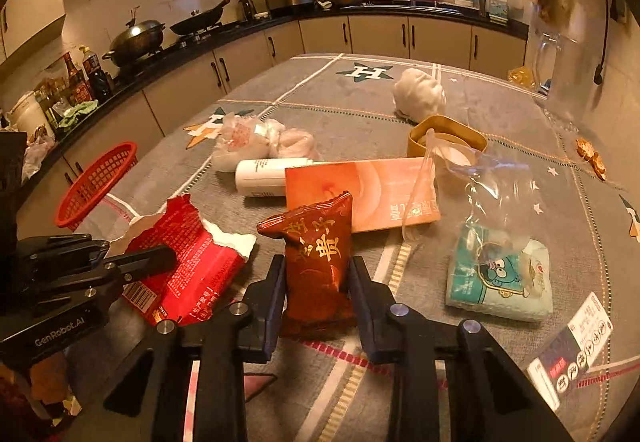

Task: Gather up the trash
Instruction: 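Grasp the red snack wrapper with the left gripper while the right gripper grasps the brown snack bag, then lift the red wrapper and brown bag off the table with both grippers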

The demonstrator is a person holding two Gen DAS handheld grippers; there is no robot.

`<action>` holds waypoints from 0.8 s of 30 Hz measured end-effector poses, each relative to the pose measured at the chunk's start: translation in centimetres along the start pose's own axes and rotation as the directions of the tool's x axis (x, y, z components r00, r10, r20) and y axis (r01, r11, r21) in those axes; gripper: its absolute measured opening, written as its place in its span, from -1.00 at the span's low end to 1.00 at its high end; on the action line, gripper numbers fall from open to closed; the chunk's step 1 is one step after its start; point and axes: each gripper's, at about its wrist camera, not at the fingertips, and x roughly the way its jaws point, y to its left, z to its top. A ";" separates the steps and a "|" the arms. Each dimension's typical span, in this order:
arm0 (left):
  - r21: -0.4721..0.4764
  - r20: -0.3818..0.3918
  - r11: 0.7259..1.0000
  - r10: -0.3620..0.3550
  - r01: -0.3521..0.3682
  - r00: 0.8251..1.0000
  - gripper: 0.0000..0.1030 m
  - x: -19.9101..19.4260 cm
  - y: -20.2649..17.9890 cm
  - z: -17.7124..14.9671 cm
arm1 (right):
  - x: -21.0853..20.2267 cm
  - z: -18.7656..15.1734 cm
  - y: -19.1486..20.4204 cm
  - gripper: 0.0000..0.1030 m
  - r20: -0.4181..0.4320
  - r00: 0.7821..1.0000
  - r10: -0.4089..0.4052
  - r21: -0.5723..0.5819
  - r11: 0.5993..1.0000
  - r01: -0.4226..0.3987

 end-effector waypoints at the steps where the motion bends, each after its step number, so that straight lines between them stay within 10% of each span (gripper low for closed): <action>1: -0.001 0.004 1.000 0.003 -0.003 1.000 -0.83 -0.1 0.1 0.0 | -0.1 0.0 0.0 -0.34 0.003 1.000 0.001 0.002 1.000 -0.001; 24: -0.012 0.053 1.000 0.014 -0.013 0.999 -0.90 -2.2 0.8 -0.1 | -1.6 -0.6 0.0 -0.34 0.009 0.999 0.035 0.045 0.998 -0.035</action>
